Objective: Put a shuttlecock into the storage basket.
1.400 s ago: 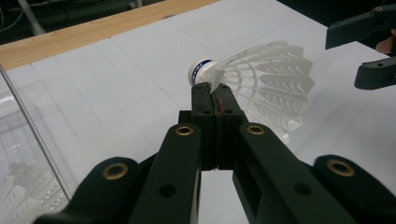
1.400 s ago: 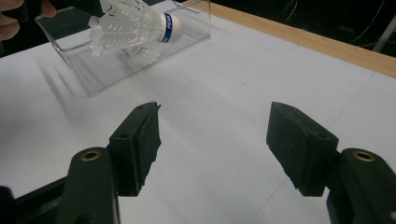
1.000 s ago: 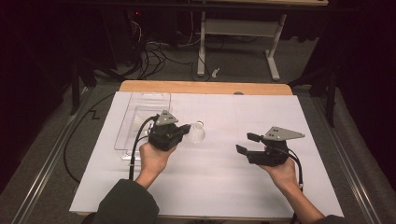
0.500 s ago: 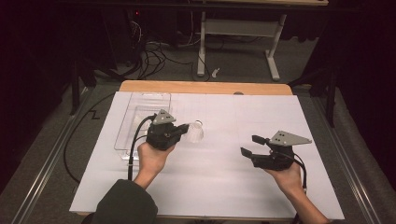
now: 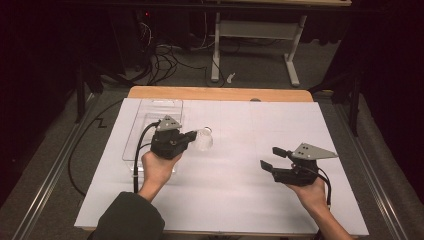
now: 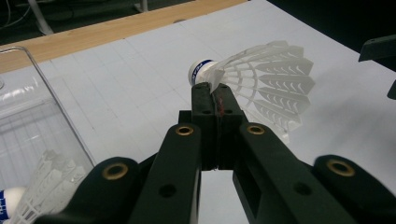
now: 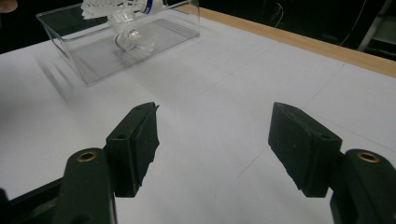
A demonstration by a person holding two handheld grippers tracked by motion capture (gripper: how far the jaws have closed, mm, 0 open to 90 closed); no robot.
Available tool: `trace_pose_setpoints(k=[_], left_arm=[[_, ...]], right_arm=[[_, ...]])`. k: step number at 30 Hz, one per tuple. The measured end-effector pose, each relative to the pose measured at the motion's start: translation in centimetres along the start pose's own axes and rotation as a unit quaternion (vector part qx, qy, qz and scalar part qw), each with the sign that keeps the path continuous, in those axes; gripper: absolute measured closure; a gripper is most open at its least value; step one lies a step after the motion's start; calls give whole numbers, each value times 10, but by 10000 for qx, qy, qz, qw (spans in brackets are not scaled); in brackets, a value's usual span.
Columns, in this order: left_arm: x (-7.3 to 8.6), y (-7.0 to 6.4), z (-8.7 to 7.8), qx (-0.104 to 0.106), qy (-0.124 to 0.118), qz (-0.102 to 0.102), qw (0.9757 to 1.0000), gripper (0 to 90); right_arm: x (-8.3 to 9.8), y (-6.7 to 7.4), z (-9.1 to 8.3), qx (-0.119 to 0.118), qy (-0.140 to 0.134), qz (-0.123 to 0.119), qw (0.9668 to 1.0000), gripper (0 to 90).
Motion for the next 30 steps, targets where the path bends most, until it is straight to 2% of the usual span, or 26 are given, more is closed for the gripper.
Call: trace_pose_setpoints(k=[21,30], left_arm=[[-2,13,-13,-136,-64,-66,9999,900],[-3,26,-22,-292,-91,-144,9994,900]], right_arm=[[8,0,-9,28,-36,65,10000,333],[13,-1,-14,37,-33,86,10000,332]])
Point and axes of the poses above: each handheld gripper's, and its own axes: z roughly forward along the jaws, x roughly out of its underside, y roughly to its left, the point moved 7 cm from there along z, roughly forward along the jaws, and after that the axes turned 3 degrees about -y, right-handed, at the moved point
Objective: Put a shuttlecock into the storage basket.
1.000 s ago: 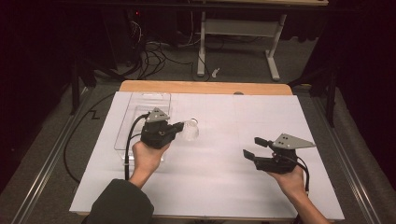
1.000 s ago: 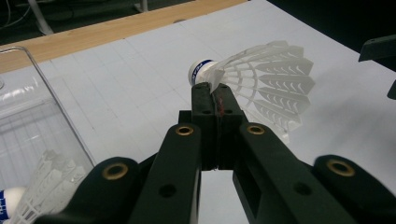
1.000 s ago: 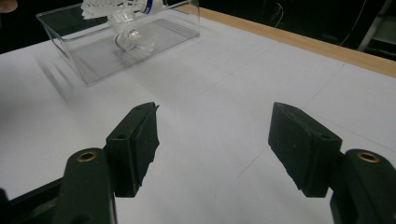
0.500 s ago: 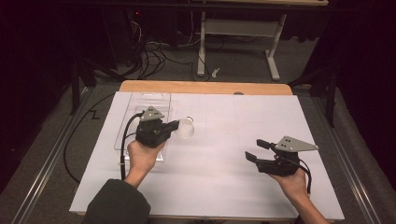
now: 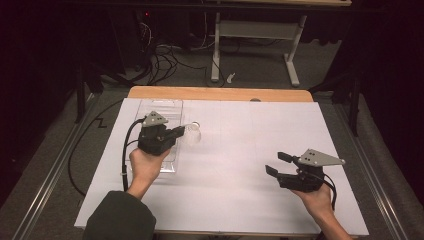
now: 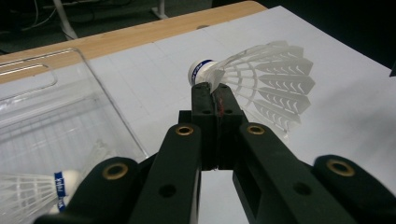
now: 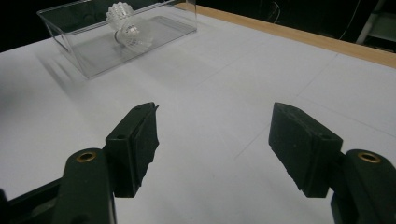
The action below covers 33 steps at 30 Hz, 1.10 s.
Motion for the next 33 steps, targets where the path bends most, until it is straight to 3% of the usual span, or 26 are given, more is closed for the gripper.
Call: trace_pose_setpoints(k=[17,33], left_arm=[[-3,34,-6,-424,25,-161,9990,900],[-5,62,6,-804,118,-350,9961,898]], right_arm=[[4,-1,-5,35,-33,32,10000,330],[5,-1,-7,48,-76,52,9999,331]])
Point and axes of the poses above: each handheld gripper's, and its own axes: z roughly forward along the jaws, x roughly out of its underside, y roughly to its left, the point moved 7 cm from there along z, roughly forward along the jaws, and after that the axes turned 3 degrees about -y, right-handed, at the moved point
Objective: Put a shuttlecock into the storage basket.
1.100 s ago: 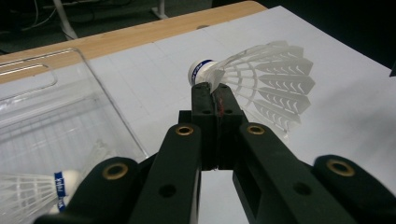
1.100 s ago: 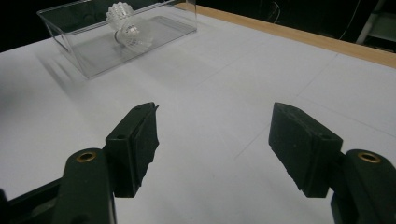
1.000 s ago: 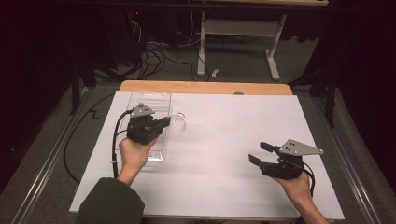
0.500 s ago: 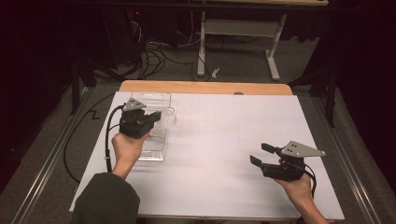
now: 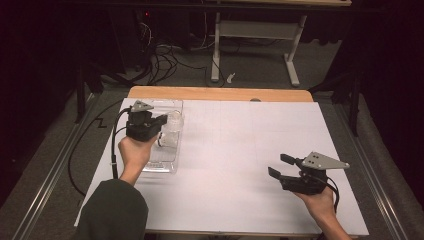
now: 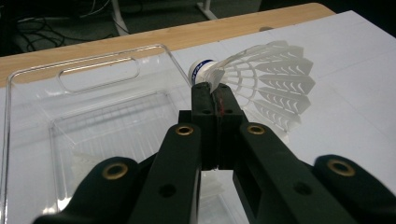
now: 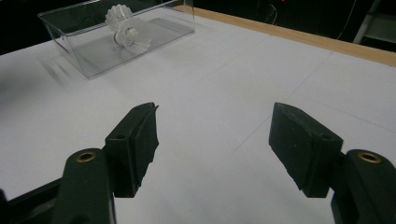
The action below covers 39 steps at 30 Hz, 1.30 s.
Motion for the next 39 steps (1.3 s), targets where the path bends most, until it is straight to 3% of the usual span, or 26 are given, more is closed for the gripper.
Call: trace_pose_setpoints(k=[19,39], left_arm=[[-6,24,20,-291,160,-207,9992,898],[2,46,37,-651,362,-382,9965,896]], right_arm=[[0,1,-1,-6,-55,21,10000,330],[0,1,0,-30,-47,15,10000,331]])
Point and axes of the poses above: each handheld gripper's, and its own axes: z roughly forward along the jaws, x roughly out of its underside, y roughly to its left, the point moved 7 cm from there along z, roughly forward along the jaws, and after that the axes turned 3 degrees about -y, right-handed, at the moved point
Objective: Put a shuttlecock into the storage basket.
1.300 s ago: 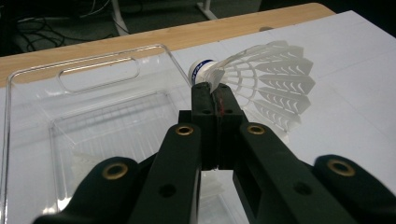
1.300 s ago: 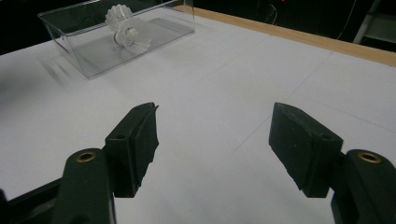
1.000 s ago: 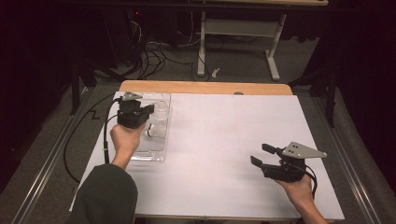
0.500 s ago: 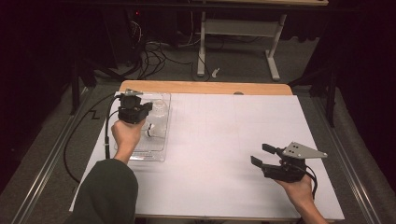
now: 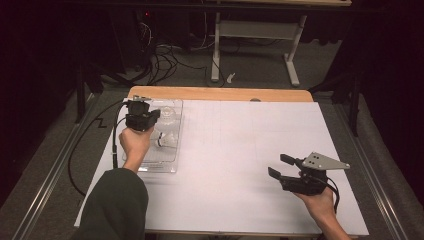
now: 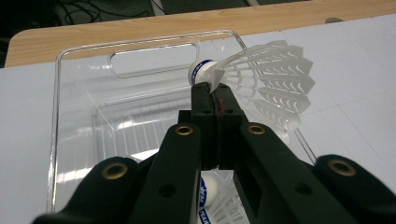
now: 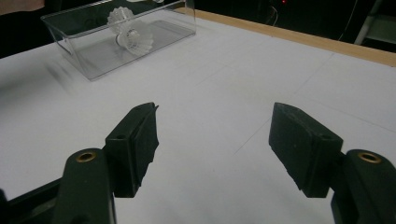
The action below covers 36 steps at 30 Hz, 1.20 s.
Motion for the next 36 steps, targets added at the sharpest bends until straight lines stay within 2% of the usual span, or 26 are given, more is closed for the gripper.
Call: trace_pose_setpoints(k=[6,9,23,36], left_arm=[[1,1,3,-73,10,42,10000,888],[0,0,4,-95,-36,59,9999,773],[-2,-8,1,6,-106,115,9999,530],[-3,-14,-8,140,-207,99,9996,423]], right_arm=[[0,0,0,1,2,7,10000,330],[0,0,0,1,0,14,10000,331],[0,-1,-1,7,2,25,10000,331],[1,-1,-1,11,-20,27,10000,330]])
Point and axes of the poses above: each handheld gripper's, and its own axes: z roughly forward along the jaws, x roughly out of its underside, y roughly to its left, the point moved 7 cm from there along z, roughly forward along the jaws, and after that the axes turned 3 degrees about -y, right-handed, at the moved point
